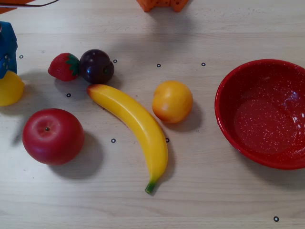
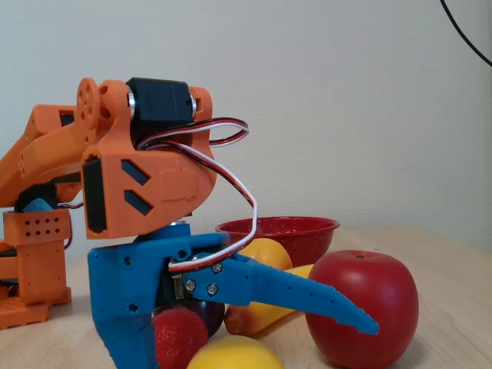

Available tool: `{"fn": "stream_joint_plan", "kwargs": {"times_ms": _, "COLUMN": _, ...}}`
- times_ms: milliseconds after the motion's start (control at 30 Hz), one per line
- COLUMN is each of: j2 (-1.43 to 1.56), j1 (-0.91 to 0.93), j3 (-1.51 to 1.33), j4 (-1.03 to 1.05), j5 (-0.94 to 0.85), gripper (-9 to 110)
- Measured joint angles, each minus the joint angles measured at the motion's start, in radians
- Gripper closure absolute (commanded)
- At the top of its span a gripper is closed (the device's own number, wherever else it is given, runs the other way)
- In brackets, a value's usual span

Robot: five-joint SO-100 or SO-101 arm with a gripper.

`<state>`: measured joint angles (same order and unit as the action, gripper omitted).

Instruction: Put the lemon in the red bowl.

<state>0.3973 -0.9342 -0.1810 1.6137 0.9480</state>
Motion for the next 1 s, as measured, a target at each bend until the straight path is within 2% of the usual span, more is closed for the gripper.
{"fn": "stream_joint_plan", "kwargs": {"times_ms": 300, "j2": 0.000, "j1": 0.000, "j3": 0.000, "j4": 0.002, "j5": -0.017, "gripper": 39}}
{"fn": "stream_joint_plan", "kwargs": {"times_ms": 1000, "j2": 0.000, "j1": -0.003, "j3": 0.000, "j4": 0.002, "j5": -0.018, "gripper": 59}}
